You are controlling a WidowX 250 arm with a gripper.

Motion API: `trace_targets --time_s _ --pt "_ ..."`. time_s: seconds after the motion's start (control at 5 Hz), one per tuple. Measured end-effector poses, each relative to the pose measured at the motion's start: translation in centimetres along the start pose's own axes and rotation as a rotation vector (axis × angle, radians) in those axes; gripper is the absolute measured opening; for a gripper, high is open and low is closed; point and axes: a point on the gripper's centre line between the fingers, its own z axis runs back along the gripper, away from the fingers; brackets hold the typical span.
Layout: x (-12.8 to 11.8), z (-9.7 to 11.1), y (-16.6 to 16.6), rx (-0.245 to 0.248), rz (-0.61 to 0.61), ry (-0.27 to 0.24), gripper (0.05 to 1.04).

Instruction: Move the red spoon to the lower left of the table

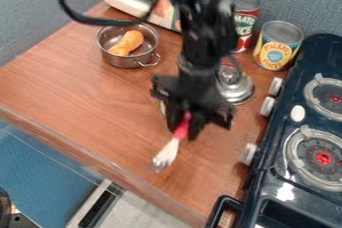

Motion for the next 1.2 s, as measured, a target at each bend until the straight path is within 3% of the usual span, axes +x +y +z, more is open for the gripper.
trace_targets --time_s 0.2,0.6,1.0,1.2 --pt "0.2 2.3 0.8 -0.033 0.025 -0.035 0.322" --pt "0.9 4.1 9.3 0.009 0.339 -0.041 0.322" --pt "2.2 2.5 18.8 0.065 0.575 -0.021 0.322" --pt "2.9 0.8 21.2 0.092 0.598 -0.015 0.322"
